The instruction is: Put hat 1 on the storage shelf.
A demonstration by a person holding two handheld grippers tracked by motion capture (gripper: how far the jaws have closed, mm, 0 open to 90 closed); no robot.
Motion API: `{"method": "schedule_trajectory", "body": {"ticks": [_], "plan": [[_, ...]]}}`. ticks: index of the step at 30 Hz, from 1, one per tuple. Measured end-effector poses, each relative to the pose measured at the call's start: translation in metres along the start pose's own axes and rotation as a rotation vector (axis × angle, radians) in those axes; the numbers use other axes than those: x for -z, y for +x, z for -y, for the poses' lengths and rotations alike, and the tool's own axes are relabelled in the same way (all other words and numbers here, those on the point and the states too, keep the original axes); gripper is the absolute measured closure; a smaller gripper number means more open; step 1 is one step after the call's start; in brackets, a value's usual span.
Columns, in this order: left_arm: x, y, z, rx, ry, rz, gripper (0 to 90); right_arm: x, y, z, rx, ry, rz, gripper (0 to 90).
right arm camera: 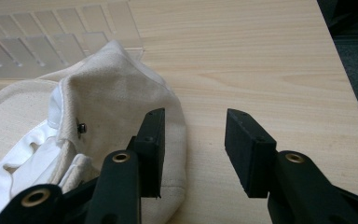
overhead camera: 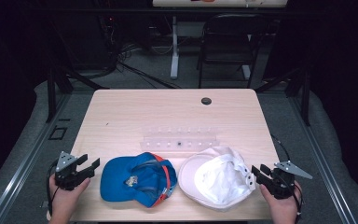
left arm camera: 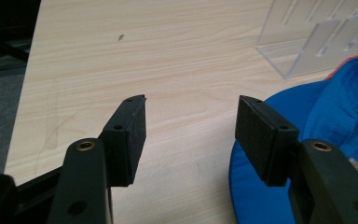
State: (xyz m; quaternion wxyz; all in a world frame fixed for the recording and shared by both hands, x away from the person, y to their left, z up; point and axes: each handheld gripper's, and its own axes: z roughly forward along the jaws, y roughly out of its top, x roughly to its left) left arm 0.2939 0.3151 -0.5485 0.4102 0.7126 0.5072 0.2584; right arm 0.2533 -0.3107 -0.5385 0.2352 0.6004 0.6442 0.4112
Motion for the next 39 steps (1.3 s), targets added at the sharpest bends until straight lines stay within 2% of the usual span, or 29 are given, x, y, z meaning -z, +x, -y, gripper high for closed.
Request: {"method": "schedule_trajectory", "body": {"ticks": [3,4,6,11,17,21,24,25,26,27,29,30,31,33,34,36,37,38,39], "plan": [[0.000,-0.002,0.000,0.001,-0.009,0.005,46.5,0.001,0.001,0.000,0.003,0.000,0.000,57.1],[0.001,-0.003,-0.001,0.012,-0.007,0.021,47.7,0.002,0.003,0.001,0.013,-0.002,-0.006,56.1],[0.001,-0.004,-0.001,0.017,-0.005,0.025,47.7,0.004,0.005,0.001,0.025,-0.002,-0.010,55.6],[0.000,-0.005,-0.001,0.023,0.009,0.026,47.7,0.007,0.006,0.002,0.021,-0.003,-0.013,55.1],[-0.001,-0.006,-0.001,0.023,0.018,0.025,47.7,0.010,0.007,-0.010,0.023,0.021,0.011,53.3],[-0.002,-0.007,-0.001,0.017,0.023,0.025,47.7,0.013,0.008,-0.022,-0.018,0.050,-0.006,54.2],[-0.002,-0.009,0.000,0.020,0.018,0.029,47.7,0.015,0.010,-0.028,0.005,0.093,-0.001,54.2],[-0.003,-0.010,0.000,0.020,0.020,0.035,47.5,0.016,0.011,-0.032,0.016,0.131,-0.005,54.2],[-0.003,-0.010,0.000,0.020,0.020,0.035,47.5,0.016,0.011,-0.032,0.016,0.131,-0.005,54.2],[-0.003,-0.011,0.000,0.021,0.023,0.039,47.5,0.017,0.011,-0.038,0.018,0.173,-0.008,54.9],[-0.003,-0.011,0.000,0.017,0.031,0.044,47.5,0.017,0.011,-0.039,0.017,0.182,-0.011,55.2],[-0.003,-0.012,0.000,0.012,0.033,0.047,47.6,0.017,0.011,-0.045,0.004,0.224,-0.013,57.1],[-0.003,-0.012,0.000,0.011,0.033,0.047,47.6,0.018,0.011,-0.048,0.012,0.245,-0.011,57.6],[-0.003,-0.012,0.000,0.011,0.034,0.047,47.6,0.018,0.012,-0.050,0.009,0.262,-0.011,58.4],[-0.004,-0.011,0.000,0.015,0.040,0.047,47.6,0.019,0.013,-0.057,0.020,0.316,-0.013,58.8],[-0.004,-0.011,0.000,0.019,0.044,0.045,47.6,0.019,0.015,-0.061,0.028,0.357,-0.015,58.8],[-0.004,-0.011,0.000,0.019,0.044,0.045,47.6,0.019,0.015,-0.061,0.028,0.357,-0.015,58.8],[-0.005,-0.011,0.001,0.021,0.043,0.043,47.6,0.019,0.017,-0.067,0.034,0.399,-0.014,58.8],[-0.005,-0.011,0.001,0.021,0.043,0.043,47.6,0.019,0.017,-0.067,0.034,0.399,-0.014,58.8]]}}
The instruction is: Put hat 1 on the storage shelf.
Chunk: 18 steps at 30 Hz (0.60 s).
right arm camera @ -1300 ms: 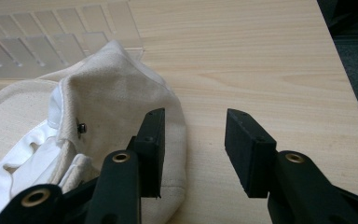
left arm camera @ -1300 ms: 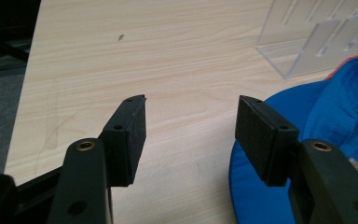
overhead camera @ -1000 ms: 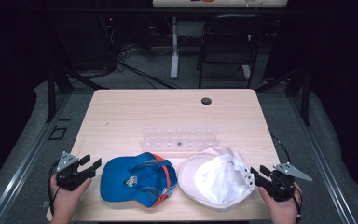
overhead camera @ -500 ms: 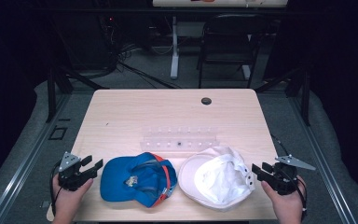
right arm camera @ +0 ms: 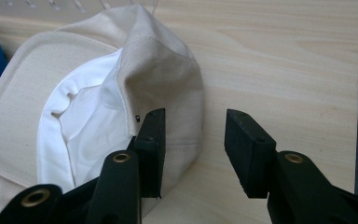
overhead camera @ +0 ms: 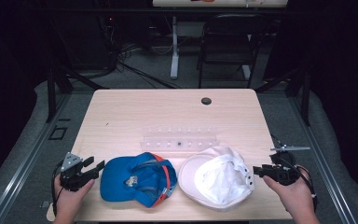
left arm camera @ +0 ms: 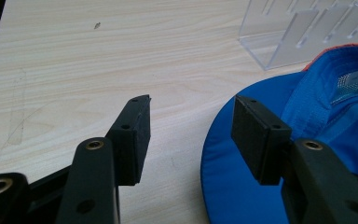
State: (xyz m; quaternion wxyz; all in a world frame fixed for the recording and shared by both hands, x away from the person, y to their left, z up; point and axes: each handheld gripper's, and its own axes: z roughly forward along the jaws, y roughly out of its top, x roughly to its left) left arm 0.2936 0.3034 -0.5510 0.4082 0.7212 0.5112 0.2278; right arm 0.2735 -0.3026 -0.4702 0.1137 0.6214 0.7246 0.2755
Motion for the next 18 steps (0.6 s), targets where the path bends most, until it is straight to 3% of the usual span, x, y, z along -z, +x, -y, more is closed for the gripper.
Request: {"method": "schedule_trajectory", "body": {"ticks": [1,5,7,11,13,14,17,18], "plan": [[0.000,0.000,0.000,-0.001,0.004,0.001,47.6,0.001,0.001,-0.005,-0.002,0.040,-0.004,58.8],[-0.001,-0.001,0.000,-0.008,-0.004,0.005,47.6,0.002,0.002,-0.011,-0.014,0.084,-0.002,58.0],[-0.001,-0.002,0.000,-0.009,-0.001,0.004,47.6,0.005,0.006,-0.020,-0.011,0.135,-0.004,56.7],[-0.001,-0.001,0.001,-0.002,-0.001,0.005,47.6,0.007,0.010,-0.026,-0.007,0.171,-0.006,56.5],[0.000,0.000,0.000,0.000,0.006,0.004,47.6,0.006,0.015,-0.032,-0.002,0.234,-0.008,55.3],[0.000,0.000,0.000,0.000,0.006,0.004,47.6,0.006,0.015,-0.032,-0.002,0.234,-0.008,55.3],[-0.001,0.000,0.000,0.003,0.002,0.005,47.6,0.001,0.019,-0.036,-0.035,0.304,-0.031,55.1],[-0.001,0.000,0.000,0.003,0.002,0.005,47.6,0.001,0.019,-0.036,-0.035,0.304,-0.031,55.1]]}}
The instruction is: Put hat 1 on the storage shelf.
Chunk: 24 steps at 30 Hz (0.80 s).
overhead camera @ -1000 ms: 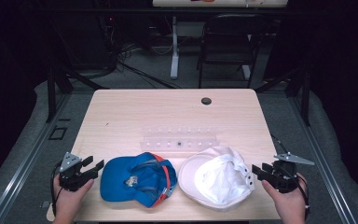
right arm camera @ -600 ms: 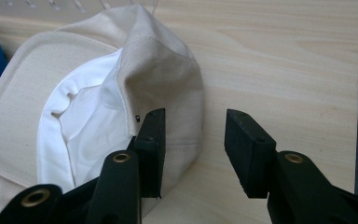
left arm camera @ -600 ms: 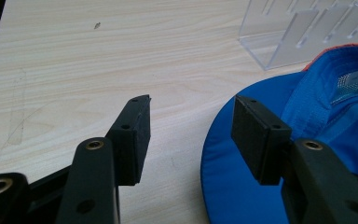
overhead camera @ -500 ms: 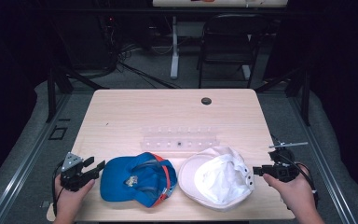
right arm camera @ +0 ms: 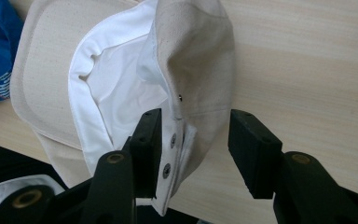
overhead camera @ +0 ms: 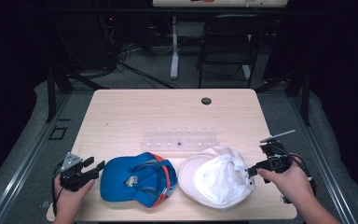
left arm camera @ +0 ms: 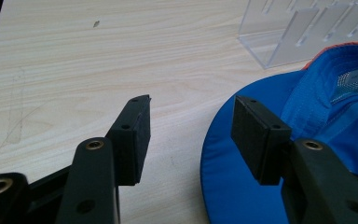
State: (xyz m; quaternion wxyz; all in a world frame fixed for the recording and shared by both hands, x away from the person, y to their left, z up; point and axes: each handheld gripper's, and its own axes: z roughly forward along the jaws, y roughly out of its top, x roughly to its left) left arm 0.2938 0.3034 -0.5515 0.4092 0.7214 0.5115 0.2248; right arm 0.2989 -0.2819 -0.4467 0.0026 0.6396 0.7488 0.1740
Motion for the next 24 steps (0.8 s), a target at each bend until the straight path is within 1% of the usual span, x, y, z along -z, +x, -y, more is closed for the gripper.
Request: {"method": "schedule_trajectory", "body": {"ticks": [1,2,3,4,5,7,8,9,10,11,12,13,14,16,18,19,20,21,24], "plan": [[-0.001,0.000,0.000,0.001,-0.002,0.000,47.6,-0.002,0.001,-0.002,-0.020,0.022,-0.011,54.7],[-0.001,0.000,0.000,0.001,-0.002,0.000,47.6,-0.003,0.001,-0.003,-0.033,0.033,-0.018,54.7],[-0.001,0.000,0.000,-0.001,0.001,0.001,47.6,-0.003,0.001,-0.003,-0.033,0.033,-0.018,54.7],[0.000,0.000,0.000,-0.004,0.004,0.000,47.6,-0.005,0.001,-0.004,-0.047,0.038,-0.029,54.7],[0.000,0.000,0.000,-0.006,0.002,-0.001,47.6,-0.010,0.000,-0.005,-0.074,0.049,-0.044,54.8],[0.000,0.000,0.000,-0.004,0.001,0.000,47.6,-0.013,-0.001,-0.005,-0.085,0.071,-0.055,55.4],[0.000,0.000,0.000,-0.004,0.001,0.000,47.7,-0.013,-0.001,-0.005,-0.085,0.071,-0.055,55.4],[-0.001,0.000,0.000,-0.002,0.002,0.000,47.6,-0.018,-0.001,-0.005,-0.102,0.076,-0.060,56.3],[-0.001,0.000,0.000,-0.001,0.004,0.002,47.6,-0.018,-0.001,-0.005,-0.102,0.076,-0.060,56.3],[-0.002,0.000,0.001,0.003,0.005,0.003,47.6,-0.021,-0.002,-0.006,-0.089,0.124,-0.048,57.2],[-0.002,0.000,0.001,0.003,0.005,0.003,47.6,-0.021,-0.002,-0.006,-0.089,0.124,-0.048,57.2],[-0.003,-0.001,0.001,-0.002,0.010,0.004,47.6,-0.024,-0.001,-0.005,-0.085,0.133,-0.037,58.3],[-0.003,-0.001,0.001,-0.004,0.007,0.004,47.7,-0.026,0.001,-0.005,-0.094,0.127,-0.034,58.7],[-0.003,-0.002,0.000,-0.005,0.009,0.007,47.7,-0.026,0.002,-0.005,-0.084,0.141,-0.025,60.8],[-0.003,-0.002,0.000,-0.006,0.009,0.007,47.7,-0.028,0.004,-0.005,-0.095,0.139,-0.009,63.0],[-0.002,-0.001,0.000,-0.006,0.010,0.007,47.7,-0.029,0.003,-0.005,-0.091,0.145,-0.007,64.3],[-0.003,-0.001,0.000,-0.004,0.004,0.007,47.8,-0.030,0.004,-0.005,-0.101,0.137,-0.007,64.4],[-0.002,-0.001,0.000,-0.004,0.006,0.005,47.8,-0.030,0.004,-0.007,-0.101,0.142,0.000,65.1],[-0.002,0.000,0.000,-0.003,0.004,0.003,47.8,-0.032,0.005,-0.008,-0.098,0.137,-0.003,65.4]]}}
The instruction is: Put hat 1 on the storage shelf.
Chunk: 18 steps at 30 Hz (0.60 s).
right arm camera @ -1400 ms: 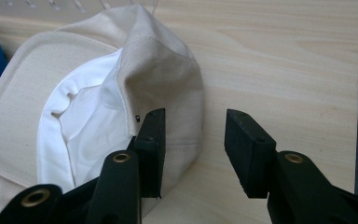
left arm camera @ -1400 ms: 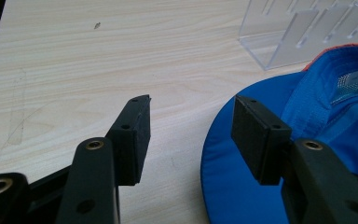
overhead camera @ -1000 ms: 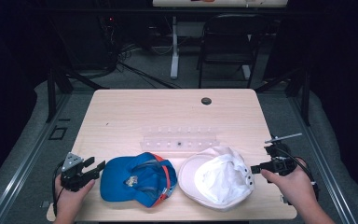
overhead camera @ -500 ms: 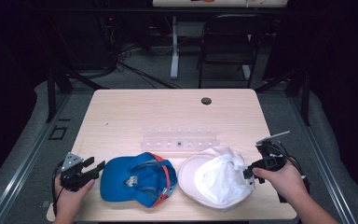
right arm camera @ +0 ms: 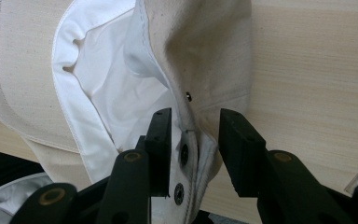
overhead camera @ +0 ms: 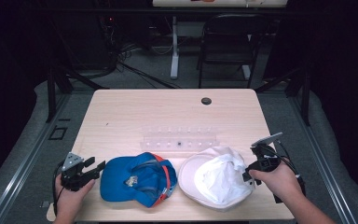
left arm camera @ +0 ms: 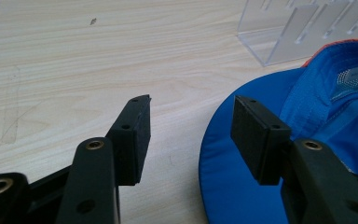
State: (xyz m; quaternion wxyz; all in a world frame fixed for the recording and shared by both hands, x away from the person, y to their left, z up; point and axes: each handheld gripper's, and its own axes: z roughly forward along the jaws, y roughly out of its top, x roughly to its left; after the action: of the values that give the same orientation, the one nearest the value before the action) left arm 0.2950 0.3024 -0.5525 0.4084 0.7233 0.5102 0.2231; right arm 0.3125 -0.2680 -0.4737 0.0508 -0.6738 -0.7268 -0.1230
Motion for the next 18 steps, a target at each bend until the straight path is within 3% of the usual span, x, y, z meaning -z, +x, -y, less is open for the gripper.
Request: {"method": "schedule_trajectory", "body": {"ticks": [7,13,14,15,18], "plan": [[0.0002,0.0007,-0.0001,0.004,-0.003,-0.002,47.8,-0.0073,0.0013,-0.0017,0.000,0.029,0.012,72.7],[0.0001,0.0009,-0.0002,0.005,-0.003,-0.004,47.8,-0.0077,0.0022,-0.0013,-0.036,0.011,0.002,77.1],[0.0001,0.0009,-0.0002,0.005,-0.003,-0.004,47.8,-0.0077,0.0022,-0.0013,-0.036,0.011,0.002,77.1],[0.0003,0.0007,-0.0002,0.004,-0.004,-0.004,47.8,-0.0049,0.0008,-0.0032,-0.002,0.053,0.014,78.1],[0.0005,0.0008,-0.0002,0.004,-0.003,-0.005,47.8,-0.0046,0.0023,-0.0037,-0.015,0.035,0.010,78.8]]}}
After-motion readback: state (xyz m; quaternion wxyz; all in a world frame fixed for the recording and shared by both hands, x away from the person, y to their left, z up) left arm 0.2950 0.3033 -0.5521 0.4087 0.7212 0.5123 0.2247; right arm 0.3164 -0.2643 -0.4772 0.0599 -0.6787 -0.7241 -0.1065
